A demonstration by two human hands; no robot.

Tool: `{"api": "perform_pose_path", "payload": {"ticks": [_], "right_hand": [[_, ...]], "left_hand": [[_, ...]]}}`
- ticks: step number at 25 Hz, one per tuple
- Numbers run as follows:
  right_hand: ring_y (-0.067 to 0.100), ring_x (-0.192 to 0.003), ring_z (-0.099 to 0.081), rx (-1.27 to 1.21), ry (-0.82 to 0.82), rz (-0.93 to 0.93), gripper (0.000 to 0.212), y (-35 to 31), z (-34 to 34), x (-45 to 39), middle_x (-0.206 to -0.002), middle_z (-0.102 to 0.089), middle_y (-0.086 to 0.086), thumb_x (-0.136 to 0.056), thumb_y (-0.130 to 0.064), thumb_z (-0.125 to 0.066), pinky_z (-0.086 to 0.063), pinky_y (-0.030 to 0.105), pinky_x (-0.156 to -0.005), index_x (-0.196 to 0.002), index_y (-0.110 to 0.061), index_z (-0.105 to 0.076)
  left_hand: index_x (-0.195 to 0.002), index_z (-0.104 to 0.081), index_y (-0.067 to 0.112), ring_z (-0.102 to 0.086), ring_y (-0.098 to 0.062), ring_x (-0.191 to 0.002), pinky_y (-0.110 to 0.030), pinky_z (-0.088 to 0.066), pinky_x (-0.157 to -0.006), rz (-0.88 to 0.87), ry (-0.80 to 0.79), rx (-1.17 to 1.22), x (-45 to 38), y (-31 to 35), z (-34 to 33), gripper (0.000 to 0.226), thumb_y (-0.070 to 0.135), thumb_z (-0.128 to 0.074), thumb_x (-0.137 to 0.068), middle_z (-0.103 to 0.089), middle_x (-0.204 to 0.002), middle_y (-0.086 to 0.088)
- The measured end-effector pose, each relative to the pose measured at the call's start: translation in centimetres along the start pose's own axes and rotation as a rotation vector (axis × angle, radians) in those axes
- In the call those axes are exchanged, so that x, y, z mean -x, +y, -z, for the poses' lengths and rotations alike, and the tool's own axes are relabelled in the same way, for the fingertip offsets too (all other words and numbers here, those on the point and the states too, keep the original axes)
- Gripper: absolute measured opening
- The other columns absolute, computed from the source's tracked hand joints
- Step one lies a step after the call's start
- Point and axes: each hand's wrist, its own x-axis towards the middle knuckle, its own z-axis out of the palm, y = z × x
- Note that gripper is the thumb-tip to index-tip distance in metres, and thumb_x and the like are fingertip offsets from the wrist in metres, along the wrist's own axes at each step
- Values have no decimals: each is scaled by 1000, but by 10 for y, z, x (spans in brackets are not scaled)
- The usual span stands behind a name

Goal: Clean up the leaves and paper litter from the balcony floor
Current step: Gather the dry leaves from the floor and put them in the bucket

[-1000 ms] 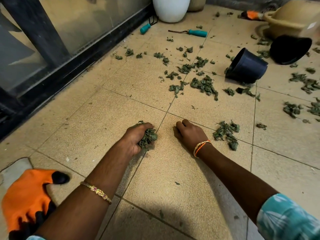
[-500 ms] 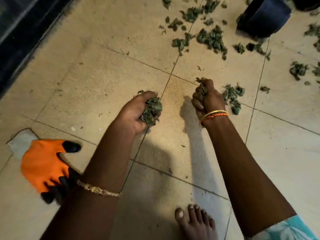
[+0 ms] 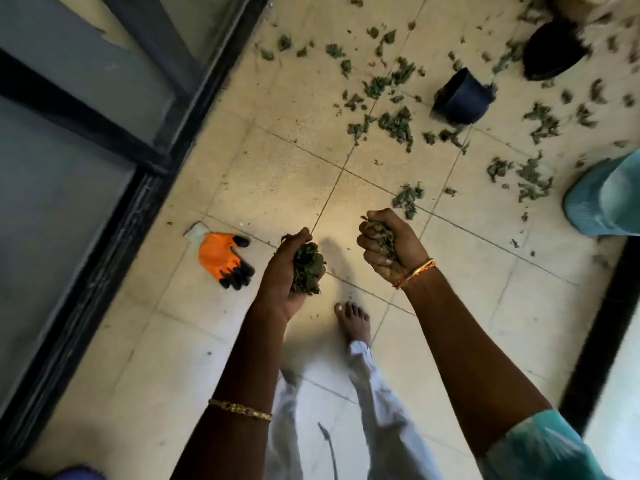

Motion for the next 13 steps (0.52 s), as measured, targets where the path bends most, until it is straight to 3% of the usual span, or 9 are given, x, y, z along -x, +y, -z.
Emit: {"api": "perform_pose_path", "payload": {"ticks": [5,9,13], "right_hand": [[7,-38,-38,175,-74,-98,37,-16,-87,104,-52,-45,-4,-82,-13,-44,-19,11,-30,-48,-18,-57],[10,-47,-53,402,-89,-234,51,-1,-146,158,-56,-55,-1,-91,-7,-36,-30,13,-32,-45,-17,-56],[7,-51,-61,662,-121,-311,26,49,-206,195,-62,-60,1,-91,-7,-41,-40,13,-34,-68,-11,-53]], "left_hand": [[-71,-45,17,-30,-7,-36,-19,-16,-41,-136,14,169,142,14,-32,24,21,-52,-93,-38,-50,5],[-72,-46,18,-31,-9,-48,-22,-17,-48,-244,16,319,234,12,-23,18,27,-60,-79,-34,-63,4],[-64,-50,19,-35,-7,-51,-20,-13,-55,-303,34,487,305,-13,22,25,30,-54,-86,-38,-59,5]]}}
